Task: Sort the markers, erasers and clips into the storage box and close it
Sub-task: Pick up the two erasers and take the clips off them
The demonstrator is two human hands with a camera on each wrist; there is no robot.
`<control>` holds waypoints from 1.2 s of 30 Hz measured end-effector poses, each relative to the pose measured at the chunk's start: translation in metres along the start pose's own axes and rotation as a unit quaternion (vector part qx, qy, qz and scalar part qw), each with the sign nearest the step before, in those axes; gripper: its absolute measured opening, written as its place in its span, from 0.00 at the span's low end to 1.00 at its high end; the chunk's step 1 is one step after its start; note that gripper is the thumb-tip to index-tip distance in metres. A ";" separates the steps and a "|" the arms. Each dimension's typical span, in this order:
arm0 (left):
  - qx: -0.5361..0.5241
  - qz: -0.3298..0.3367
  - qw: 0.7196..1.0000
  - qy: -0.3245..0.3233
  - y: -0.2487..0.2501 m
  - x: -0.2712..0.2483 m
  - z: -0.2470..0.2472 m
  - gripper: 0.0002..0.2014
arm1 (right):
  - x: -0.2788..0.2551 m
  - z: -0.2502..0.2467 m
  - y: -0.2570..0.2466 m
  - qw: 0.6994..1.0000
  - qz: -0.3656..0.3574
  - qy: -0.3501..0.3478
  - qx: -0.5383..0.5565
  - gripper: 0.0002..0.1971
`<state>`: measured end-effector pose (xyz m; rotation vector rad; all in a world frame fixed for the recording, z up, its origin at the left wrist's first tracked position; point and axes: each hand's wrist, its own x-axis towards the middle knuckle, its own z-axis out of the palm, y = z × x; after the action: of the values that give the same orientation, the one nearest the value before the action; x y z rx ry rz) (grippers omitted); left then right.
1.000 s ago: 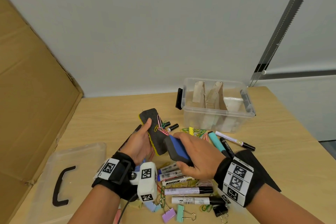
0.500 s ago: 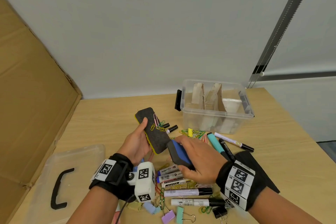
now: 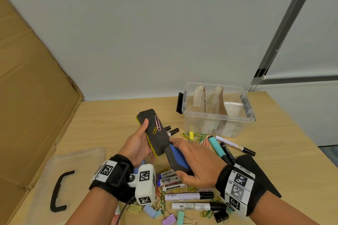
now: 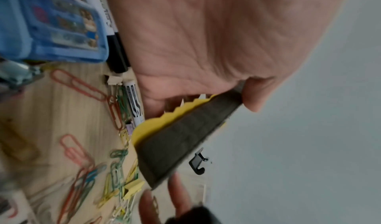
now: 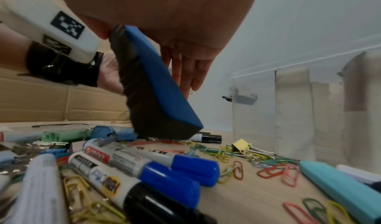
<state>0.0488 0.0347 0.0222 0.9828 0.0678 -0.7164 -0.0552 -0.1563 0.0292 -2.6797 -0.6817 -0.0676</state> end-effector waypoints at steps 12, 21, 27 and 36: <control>0.081 -0.020 0.996 -0.007 -0.009 -0.001 0.004 0.27 | 0.014 0.001 -0.014 0.999 -0.021 0.005 0.024 0.34; 0.064 -0.020 0.998 -0.011 -0.011 -0.002 -0.003 0.29 | 0.009 -0.007 -0.003 1.000 -0.027 0.002 0.005 0.35; 0.062 -0.020 0.998 -0.024 -0.007 -0.005 0.005 0.29 | 0.015 -0.005 -0.009 1.000 -0.028 0.000 0.012 0.33; 0.056 -0.014 0.998 -0.001 -0.010 -0.005 -0.007 0.31 | 0.001 -0.010 0.001 1.000 -0.006 -0.014 -0.006 0.31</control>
<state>0.0412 0.0392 0.0122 1.0903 0.0388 -0.7532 -0.0529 -0.1602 0.0379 -2.6932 -0.7075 -0.0369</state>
